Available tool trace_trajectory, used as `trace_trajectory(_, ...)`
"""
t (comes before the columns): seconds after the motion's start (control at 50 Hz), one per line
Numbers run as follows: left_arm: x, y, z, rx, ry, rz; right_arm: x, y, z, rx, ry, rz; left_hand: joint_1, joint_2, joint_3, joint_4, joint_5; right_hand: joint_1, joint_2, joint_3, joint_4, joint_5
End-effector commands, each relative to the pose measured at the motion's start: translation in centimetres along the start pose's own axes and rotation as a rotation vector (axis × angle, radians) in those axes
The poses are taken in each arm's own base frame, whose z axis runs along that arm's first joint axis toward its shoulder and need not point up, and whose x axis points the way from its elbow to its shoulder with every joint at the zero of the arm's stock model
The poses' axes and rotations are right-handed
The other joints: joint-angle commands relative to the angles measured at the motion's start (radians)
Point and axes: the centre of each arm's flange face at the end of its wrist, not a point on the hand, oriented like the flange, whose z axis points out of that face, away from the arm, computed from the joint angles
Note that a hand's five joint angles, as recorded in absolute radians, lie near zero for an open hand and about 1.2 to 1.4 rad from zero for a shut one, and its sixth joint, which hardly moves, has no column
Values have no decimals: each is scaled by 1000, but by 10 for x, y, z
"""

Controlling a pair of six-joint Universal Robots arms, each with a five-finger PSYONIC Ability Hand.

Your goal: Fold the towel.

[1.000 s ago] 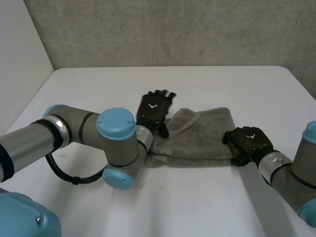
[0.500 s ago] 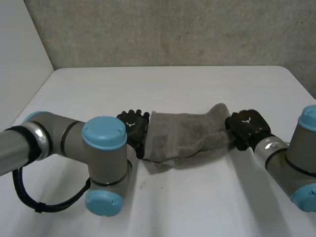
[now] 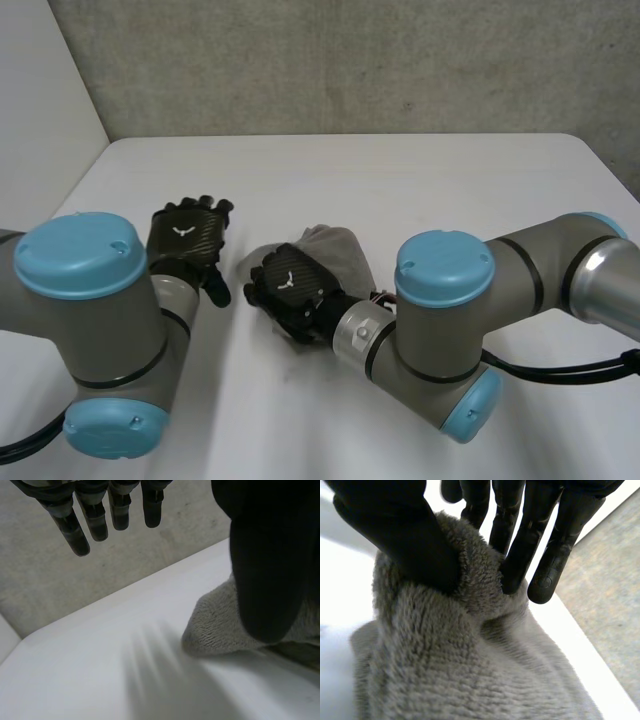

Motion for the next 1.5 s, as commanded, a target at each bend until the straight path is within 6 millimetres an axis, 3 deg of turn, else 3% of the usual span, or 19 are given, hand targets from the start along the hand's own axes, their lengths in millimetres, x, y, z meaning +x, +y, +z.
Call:
trace_trajectory(0.02, -11, -4, 6, 35, -32, -12, 22, -7, -7, -81, 131, 48, -6, 11, 11, 10, -20, -953, -784, -815, -813, -791)
trace_trajectory(0.08, -10, -15, 9, 75, -30, -23, 44, -19, -20, -92, 250, 120, -3, 14, 13, 13, -17, -953, -784, -815, -813, -791)
trace_trajectory(0.2, -2, -40, 20, 167, 9, -59, 87, -15, -50, -99, 416, 358, 15, 32, 31, 30, 0, -953, -784, -815, -813, -791)
trace_trajectory(0.38, 28, -50, 19, 188, 102, -182, 107, -1, -70, -173, 461, 575, 27, 44, 43, 42, 12, -953, -784, -815, -813, -791)
trace_trajectory(0.48, 39, -37, 13, 96, 139, -206, 115, -2, -69, -168, 399, 649, 18, 35, 34, 33, 3, -953, -784, -815, -813, -791)
trace_trajectory(0.58, 58, -12, -2, -61, 190, -223, 115, 7, -58, -188, 358, 710, 6, 23, 22, 21, -9, -953, -784, -815, -813, -791)
trace_trajectory(0.86, 54, 21, -16, -196, 161, -192, 89, 46, -19, -318, 253, 781, -3, 14, 13, 13, -17, -953, -784, -815, -813, -791)
trace_trajectory(0.9, 53, 36, -18, -238, 156, -177, 84, 56, -14, -350, 242, 779, -6, 11, 11, 10, -20, -953, -784, -815, -813, -791)
trace_trajectory(1.0, 52, 54, -14, -276, 146, -151, 86, 61, -12, -367, 257, 714, -12, 5, 5, 4, -26, -953, -784, -815, -813, -791)
trace_trajectory(1.18, 49, 57, -5, -248, 145, -71, 90, 61, -16, -398, 298, 606, -12, 5, 5, 4, -26, -953, -784, -815, -813, -791)
trace_trajectory(1.3, 51, 46, 1, -178, 153, -50, 93, 60, -20, -397, 303, 608, -9, 8, 8, 7, -23, -953, -784, -815, -813, -791)
trace_trajectory(1.34, 52, 41, 2, -159, 154, -53, 101, 46, -26, -357, 329, 598, -9, 8, 8, 7, -23, -953, -784, -815, -813, -791)
trace_trajectory(1.36, 52, 31, 3, -131, 156, -62, 101, 46, -26, -356, 329, 598, -12, 6, 5, 4, -26, -953, -784, -815, -813, -791)
trace_trajectory(1.4, 50, 2, 2, -54, 154, -92, 118, 24, -36, -274, 390, 581, -12, 5, 5, 4, -26, -953, -784, -815, -813, -791)
trace_trajectory(1.42, 50, 2, 2, -54, 154, -92, 118, 24, -36, -274, 390, 581, -12, 5, 5, 4, -26, -953, -784, -815, -813, -791)
trace_trajectory(1.44, 50, 2, 2, -54, 154, -92, 131, 9, -45, -223, 442, 566, -12, 5, 5, 4, -26, -953, -784, -815, -813, -791)
trace_trajectory(1.46, 46, -20, 0, 6, 149, -112, 141, -6, -55, -176, 483, 554, -12, 5, 5, 4, -26, -953, -784, -815, -813, -791)
trace_trajectory(1.48, 46, -21, 0, 7, 149, -112, 151, -23, -65, -130, 522, 539, -12, 5, 5, 4, -26, -953, -784, -815, -813, -791)
trace_trajectory(1.5, 40, -44, -4, 67, 143, -134, 151, -23, -65, -130, 522, 539, -12, 5, 5, 4, -26, -953, -784, -815, -813, -791)
